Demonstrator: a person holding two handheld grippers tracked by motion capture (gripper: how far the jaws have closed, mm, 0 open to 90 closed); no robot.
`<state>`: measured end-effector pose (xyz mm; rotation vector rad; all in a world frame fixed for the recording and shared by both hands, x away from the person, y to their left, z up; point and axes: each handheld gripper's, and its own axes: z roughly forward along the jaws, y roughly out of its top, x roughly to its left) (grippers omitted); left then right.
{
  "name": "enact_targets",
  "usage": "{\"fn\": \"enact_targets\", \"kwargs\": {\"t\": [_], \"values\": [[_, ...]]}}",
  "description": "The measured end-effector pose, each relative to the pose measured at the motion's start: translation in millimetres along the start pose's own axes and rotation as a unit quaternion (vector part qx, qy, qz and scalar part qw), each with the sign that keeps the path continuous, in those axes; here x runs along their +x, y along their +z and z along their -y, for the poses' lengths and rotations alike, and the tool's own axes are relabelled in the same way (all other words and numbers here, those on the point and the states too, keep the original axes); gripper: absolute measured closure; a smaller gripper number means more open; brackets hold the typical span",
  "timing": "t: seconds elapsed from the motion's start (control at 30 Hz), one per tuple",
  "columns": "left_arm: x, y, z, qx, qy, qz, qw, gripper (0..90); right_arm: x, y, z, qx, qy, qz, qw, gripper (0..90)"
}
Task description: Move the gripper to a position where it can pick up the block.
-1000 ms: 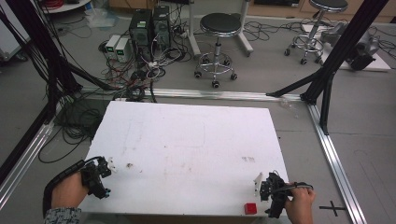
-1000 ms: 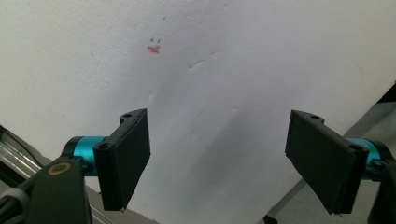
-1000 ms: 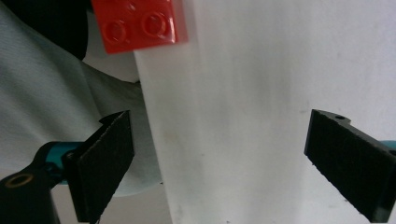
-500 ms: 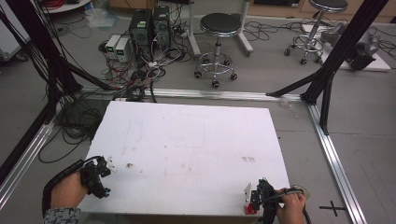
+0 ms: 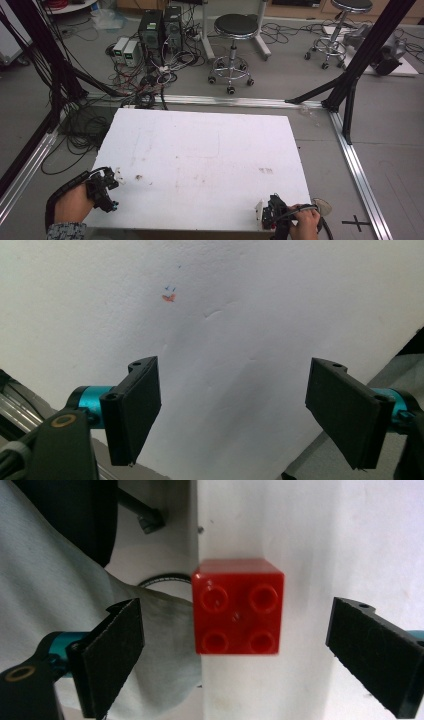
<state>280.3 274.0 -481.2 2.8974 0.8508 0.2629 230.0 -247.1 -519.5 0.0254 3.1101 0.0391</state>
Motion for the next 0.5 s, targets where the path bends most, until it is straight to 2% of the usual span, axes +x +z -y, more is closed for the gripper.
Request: {"fn": "enact_targets", "kwargs": {"t": [0.5], "values": [[0.2,-0.1,0.4,-0.001,-0.001,0.000,1.0000,22.4,0.0,3.5,-3.1,-0.004,0.004,0.007,1.0000,7.8]]}}
